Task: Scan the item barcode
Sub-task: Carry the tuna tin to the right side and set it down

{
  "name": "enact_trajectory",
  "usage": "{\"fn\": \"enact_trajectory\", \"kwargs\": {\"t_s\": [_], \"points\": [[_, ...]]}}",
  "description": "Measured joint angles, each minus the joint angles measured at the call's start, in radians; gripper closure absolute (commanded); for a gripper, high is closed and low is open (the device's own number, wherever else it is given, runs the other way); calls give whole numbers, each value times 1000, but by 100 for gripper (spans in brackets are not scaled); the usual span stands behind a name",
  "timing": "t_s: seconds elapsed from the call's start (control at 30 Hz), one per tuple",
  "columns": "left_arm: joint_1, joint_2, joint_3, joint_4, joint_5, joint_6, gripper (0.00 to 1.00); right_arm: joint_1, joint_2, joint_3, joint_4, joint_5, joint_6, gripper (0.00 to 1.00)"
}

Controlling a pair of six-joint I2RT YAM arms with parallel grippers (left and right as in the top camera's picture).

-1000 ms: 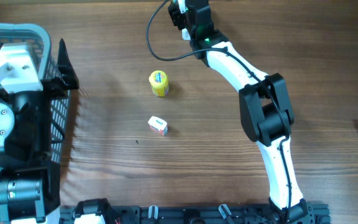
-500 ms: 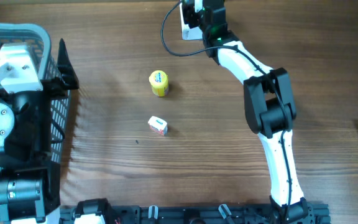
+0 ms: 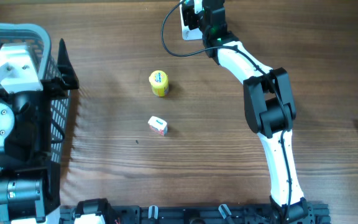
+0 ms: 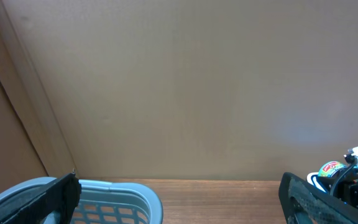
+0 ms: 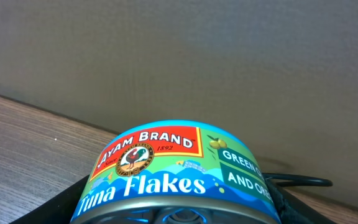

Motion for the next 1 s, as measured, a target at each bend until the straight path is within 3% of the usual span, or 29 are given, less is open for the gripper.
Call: {"fn": "enact_trajectory", "kwargs": {"t_s": [0.17, 0.3, 0.37, 0.43, 0.57, 0.67, 0.8, 1.0], "points": [[0, 0, 0, 0, 0, 0, 0, 24, -40, -1, -57, 1, -22, 50], [0, 0, 0, 16, 0, 0, 0, 34, -232, -5, -230, 48, -33, 47], [0, 0, 0, 18, 0, 0, 0, 25, -365, 7, -413, 134, -37, 50], [0, 0, -1, 24, 0, 0, 0, 3, -480, 11, -726, 251, -11, 50], [0, 0, -1, 23, 0, 0, 0, -149, -538, 11, -1323, 327, 179, 50], [0, 0, -2, 24, 0, 0, 0, -311, -525, -1, -1484, 218, 254, 50], [0, 0, -2, 24, 0, 0, 0, -570, -523, -88, -1423, 136, 291, 42], [0, 0, -2, 23, 0, 0, 0, -895, -517, -410, -1139, 111, 293, 47]]}}
